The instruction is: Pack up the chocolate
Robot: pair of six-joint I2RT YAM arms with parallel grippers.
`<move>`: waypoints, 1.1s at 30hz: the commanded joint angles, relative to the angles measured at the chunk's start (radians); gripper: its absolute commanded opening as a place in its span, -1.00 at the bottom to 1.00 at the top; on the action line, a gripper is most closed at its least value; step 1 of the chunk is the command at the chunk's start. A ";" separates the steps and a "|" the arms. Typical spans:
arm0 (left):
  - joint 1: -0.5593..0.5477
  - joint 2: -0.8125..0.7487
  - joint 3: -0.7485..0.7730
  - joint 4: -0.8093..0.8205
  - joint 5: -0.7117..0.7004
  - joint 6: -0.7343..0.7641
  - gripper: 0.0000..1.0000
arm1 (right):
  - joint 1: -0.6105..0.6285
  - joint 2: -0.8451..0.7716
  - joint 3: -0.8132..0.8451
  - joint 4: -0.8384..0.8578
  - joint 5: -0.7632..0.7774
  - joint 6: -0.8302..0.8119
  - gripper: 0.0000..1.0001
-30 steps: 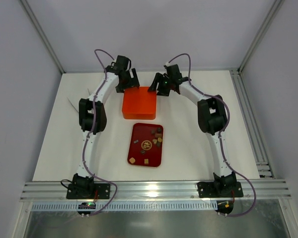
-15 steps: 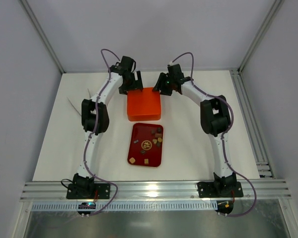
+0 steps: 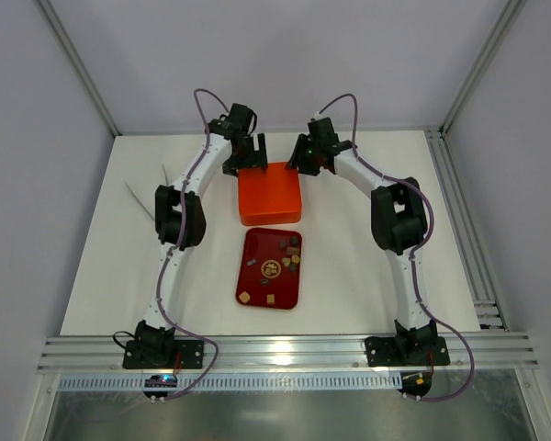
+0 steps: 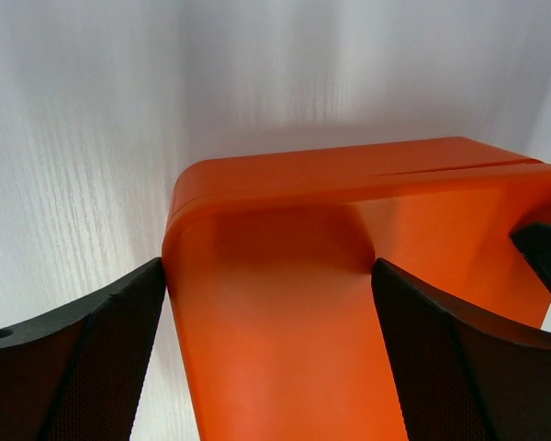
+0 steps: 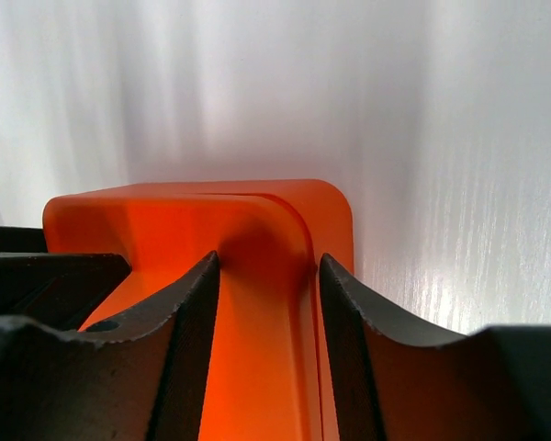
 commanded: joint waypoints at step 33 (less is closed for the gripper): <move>-0.012 0.121 0.055 -0.199 -0.032 0.109 0.81 | 0.057 0.302 0.425 -0.626 0.207 -0.269 -0.48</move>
